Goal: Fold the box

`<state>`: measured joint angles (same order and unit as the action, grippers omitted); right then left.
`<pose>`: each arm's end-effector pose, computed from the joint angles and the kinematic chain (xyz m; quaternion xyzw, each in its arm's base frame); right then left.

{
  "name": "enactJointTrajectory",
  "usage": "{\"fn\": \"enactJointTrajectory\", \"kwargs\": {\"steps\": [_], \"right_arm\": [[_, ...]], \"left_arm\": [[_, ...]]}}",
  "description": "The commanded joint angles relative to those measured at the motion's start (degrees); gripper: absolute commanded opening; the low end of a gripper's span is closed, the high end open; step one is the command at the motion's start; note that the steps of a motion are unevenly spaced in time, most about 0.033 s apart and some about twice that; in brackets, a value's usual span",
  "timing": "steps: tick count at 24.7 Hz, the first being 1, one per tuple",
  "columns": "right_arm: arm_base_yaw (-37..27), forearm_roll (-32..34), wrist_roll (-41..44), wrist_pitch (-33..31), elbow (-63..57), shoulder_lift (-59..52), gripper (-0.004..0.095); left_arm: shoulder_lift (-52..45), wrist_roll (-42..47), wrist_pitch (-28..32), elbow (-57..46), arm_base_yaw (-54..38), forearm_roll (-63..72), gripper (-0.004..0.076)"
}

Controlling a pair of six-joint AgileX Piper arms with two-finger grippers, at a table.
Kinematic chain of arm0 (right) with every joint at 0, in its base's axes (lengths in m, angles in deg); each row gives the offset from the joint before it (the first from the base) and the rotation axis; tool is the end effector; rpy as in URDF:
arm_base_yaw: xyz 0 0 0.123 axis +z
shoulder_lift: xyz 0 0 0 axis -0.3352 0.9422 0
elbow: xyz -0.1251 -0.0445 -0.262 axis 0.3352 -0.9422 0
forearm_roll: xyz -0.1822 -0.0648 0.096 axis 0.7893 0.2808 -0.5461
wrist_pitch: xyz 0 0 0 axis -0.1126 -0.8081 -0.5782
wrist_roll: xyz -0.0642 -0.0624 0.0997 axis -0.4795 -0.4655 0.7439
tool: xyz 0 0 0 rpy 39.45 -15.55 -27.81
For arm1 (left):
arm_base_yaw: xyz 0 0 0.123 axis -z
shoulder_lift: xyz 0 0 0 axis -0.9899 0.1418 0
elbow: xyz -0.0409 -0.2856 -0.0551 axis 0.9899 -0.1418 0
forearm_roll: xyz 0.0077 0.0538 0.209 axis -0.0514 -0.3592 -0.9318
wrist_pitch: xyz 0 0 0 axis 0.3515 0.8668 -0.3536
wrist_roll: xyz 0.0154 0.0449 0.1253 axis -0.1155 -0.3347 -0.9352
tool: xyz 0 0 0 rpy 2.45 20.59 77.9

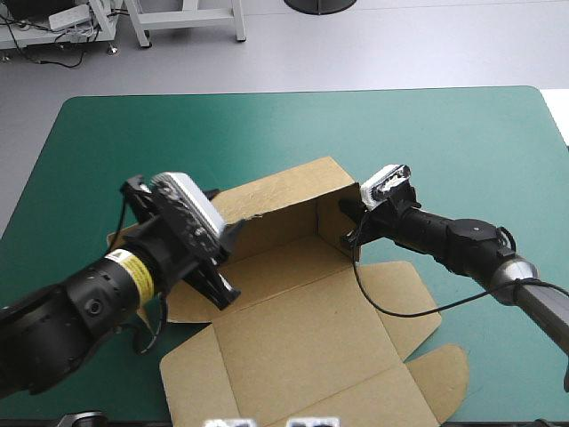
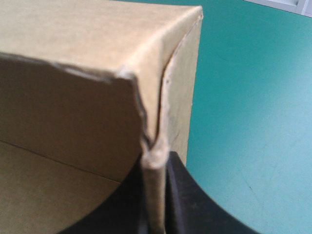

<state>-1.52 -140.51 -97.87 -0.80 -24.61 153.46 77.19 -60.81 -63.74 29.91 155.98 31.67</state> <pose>0.2737 0.1475 0.2699 -0.2863 0.7951 0.2294 0.4829 0.1244 -0.1363 0.4427 0.4051 0.7258 -0.0319 0.5551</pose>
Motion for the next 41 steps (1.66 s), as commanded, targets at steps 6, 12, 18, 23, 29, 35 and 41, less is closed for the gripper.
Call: {"fn": "enactJointTrajectory", "kwargs": {"steps": [6,12,18,23,29,35,41], "right_arm": [[0.3,13.3,13.8,5.0,5.0,-5.2,-0.002],[0.2,36.4,34.9,2.5,8.9,-6.5,-0.002],[-3.2,57.4,57.8,-9.7,18.6,-6.5,-0.002],[-3.9,80.8,76.3,-25.9,29.5,-5.8,-0.002],[-3.9,86.3,78.9,-43.5,37.9,0.1,-0.0024],[-3.9,89.6,81.3,-47.0,49.5,13.0,-0.0025],[-3.9,89.4,81.7,-47.1,56.5,21.4,-0.0024]], "left_arm": [[-1.8,8.5,-8.7,3.2,-4.5,-14.3,0.0361],[-0.1,1.1,6.8,3.1,-25.3,3.1,0.036],[7.2,-21.3,19.6,3.1,-61.5,38.0,0.0361],[11.0,-40.1,21.5,3.1,-78.7,62.3,0.0361],[11.9,-43.7,21.5,2.8,-83.1,64.4,0.0361],[11.9,-46.8,21.3,2.7,-83.1,68.2,0.0361],[11.9,-47.2,20.7,2.7,-83.1,68.9,0.036]]}}
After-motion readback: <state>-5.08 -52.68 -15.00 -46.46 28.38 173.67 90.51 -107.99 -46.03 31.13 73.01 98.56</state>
